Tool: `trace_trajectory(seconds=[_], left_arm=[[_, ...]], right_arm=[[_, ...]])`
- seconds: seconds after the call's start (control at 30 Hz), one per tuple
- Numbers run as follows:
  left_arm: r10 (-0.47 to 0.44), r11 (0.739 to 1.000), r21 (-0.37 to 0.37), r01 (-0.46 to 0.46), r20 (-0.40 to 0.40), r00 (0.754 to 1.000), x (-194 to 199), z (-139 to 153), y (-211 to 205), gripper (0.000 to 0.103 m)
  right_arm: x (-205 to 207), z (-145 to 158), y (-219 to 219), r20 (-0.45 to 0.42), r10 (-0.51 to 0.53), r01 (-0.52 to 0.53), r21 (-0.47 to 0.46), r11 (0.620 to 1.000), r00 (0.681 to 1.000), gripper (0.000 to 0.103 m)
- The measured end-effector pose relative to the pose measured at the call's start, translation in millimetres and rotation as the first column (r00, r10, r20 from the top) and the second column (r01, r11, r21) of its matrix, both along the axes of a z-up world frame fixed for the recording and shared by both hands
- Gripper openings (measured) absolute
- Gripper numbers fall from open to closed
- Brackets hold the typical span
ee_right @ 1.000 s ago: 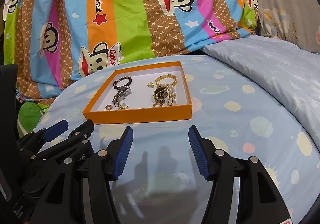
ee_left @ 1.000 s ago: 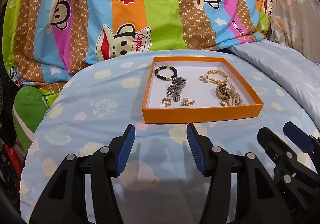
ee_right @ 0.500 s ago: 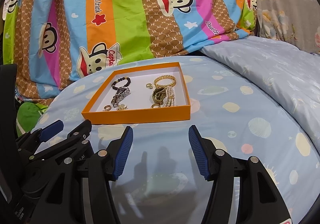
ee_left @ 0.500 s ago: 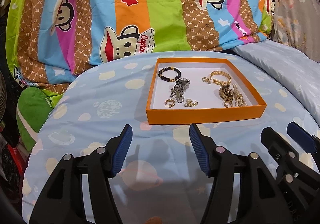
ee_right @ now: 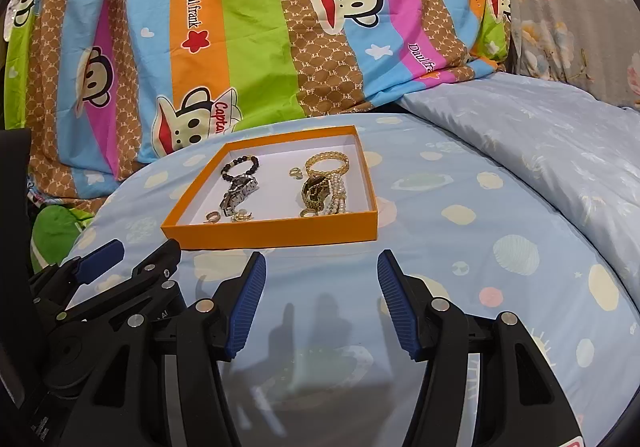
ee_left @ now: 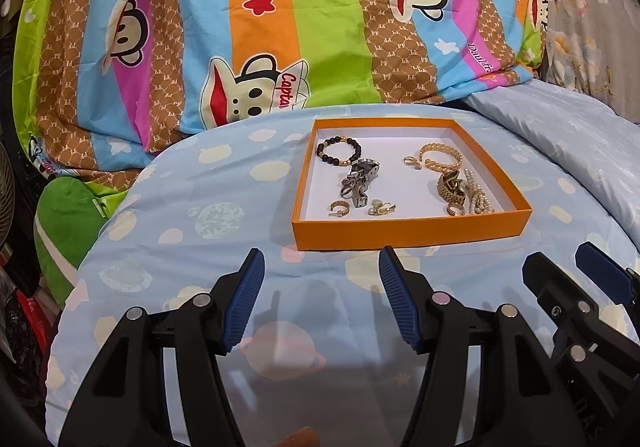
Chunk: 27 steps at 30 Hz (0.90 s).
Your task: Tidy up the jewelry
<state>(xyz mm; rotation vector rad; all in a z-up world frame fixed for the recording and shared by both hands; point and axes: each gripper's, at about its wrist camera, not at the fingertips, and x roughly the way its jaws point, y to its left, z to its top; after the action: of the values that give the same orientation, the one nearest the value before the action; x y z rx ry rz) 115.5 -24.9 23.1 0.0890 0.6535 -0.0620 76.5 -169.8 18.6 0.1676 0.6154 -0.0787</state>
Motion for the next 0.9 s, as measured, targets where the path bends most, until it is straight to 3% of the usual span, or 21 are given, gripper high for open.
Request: trace_trajectory(seconds=[0.9], left_arm=[[-0.003,1.000,0.000,0.003,-0.001,1.000,2.6,0.0,1.5,0.057]], right_arm=[[-0.6,0.4,2.2,0.000,-0.008,0.008,-0.010,1.000,1.000,0.058]])
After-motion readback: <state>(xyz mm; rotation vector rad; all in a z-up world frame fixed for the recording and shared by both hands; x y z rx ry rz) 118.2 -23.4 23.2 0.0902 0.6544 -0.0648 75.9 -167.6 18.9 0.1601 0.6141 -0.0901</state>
